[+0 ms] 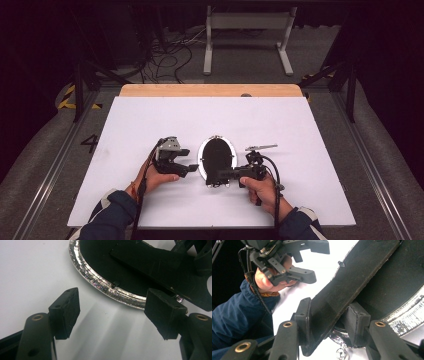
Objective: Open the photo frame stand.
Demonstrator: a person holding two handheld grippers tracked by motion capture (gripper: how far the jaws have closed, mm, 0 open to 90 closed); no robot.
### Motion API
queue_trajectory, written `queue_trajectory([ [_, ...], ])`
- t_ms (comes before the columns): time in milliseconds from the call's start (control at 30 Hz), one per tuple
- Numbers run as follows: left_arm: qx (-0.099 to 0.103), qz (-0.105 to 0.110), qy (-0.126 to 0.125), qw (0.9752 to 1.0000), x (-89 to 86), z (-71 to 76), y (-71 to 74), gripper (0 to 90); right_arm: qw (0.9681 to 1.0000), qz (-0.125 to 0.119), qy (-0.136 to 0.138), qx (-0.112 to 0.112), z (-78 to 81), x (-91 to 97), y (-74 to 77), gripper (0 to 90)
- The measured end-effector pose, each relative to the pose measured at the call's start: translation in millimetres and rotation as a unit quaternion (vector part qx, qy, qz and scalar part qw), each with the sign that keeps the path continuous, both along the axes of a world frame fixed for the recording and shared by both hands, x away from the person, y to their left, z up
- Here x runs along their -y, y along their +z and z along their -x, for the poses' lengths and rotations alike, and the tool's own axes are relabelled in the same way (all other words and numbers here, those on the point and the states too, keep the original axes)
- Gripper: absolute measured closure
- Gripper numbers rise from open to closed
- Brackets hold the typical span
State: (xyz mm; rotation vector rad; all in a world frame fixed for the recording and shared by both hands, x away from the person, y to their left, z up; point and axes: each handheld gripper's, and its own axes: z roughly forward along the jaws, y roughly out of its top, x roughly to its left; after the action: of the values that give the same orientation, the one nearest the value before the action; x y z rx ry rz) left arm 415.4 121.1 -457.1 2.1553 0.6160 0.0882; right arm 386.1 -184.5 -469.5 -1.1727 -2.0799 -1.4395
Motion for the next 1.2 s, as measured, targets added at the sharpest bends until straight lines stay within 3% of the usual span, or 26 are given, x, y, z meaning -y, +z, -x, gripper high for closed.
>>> queue_trajectory([
  [267, -0.012, 0.001, -0.025, 0.9996, 10.2, -7.6, -1.9, 27.5, 0.9982, 0.015, 0.024, 0.053, 4.2, -1.4, 5.2, 60.6],
  [400, -0.028, 0.009, -0.029, 0.9991, 14.4, -11.1, -2.5, 27.5, 0.9966, 0.017, 0.035, 0.073, 5.3, -2.1, 6.6, 60.7],
  [467, -0.029, 0.008, -0.031, 0.9991, 16.1, -12.3, -3.1, 27.2, 0.9963, 0.017, 0.036, 0.076, 5.5, -2.2, 6.9, 60.7],
  [533, -0.044, 0.005, -0.033, 0.9985, 18.6, -16.5, -4.1, 28.2, 0.9957, 0.016, 0.038, 0.083, 5.8, -2.4, 7.3, 60.9],
  [733, -0.065, 0.02, -0.032, 0.9972, 21.9, -22.6, -5.7, 27.1, 0.9952, 0.014, 0.04, 0.088, 5.8, -1.6, 8.5, 61.4],
  [1000, -0.067, 0.034, -0.031, 0.9967, 20.1, -24.7, -3.6, 32.4, 0.9937, 0.02, 0.046, 0.101, 6.1, 0.9, 11.6, 61.6],
  [1200, -0.058, 0.071, -0.022, 0.9955, 10.1, -25.9, 0.2, 46.0, 0.9919, 0.031, 0.046, 0.114, 6.8, 1.9, 14.2, 63.7],
])
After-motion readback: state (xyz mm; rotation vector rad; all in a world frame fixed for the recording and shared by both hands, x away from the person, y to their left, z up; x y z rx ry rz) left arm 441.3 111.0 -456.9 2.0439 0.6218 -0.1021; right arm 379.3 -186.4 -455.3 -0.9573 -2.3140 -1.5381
